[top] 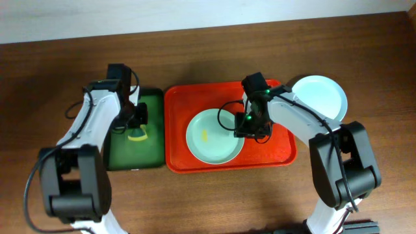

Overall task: Clean dirty plates on tray and stack at the side
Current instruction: 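Lower left gripper and grasp the sponge in green tray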

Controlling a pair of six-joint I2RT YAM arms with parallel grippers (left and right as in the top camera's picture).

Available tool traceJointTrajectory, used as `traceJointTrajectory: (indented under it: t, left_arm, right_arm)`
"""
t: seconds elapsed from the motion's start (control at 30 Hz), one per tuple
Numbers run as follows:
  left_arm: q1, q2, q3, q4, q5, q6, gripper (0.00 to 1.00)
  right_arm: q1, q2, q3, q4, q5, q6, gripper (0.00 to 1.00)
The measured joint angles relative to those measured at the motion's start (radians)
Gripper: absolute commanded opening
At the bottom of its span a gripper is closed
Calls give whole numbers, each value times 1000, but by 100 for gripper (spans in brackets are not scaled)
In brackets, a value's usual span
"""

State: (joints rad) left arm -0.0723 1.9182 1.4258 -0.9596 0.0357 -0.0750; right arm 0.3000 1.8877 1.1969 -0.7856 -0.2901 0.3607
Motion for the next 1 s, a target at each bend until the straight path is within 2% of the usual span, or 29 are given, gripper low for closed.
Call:
traceJointTrajectory:
  t: [0.1,0.3,0.5,1.0]
  left_arm:
    - [0,-79,17,-17,16,0,0]
    - [0,-87,20,-27,21,0,0]
    - [-11,-87,20,-45,21,0,0]
    - [-40,-87,20,-47,-37,0,0]
  right_arm:
    - [7,0,-26,11,2,24,4]
    - [6,0,-28,106,3,139,4]
    - [6,0,-28,60,3,204,4]
    - [6,0,-27,8,0,155,4]
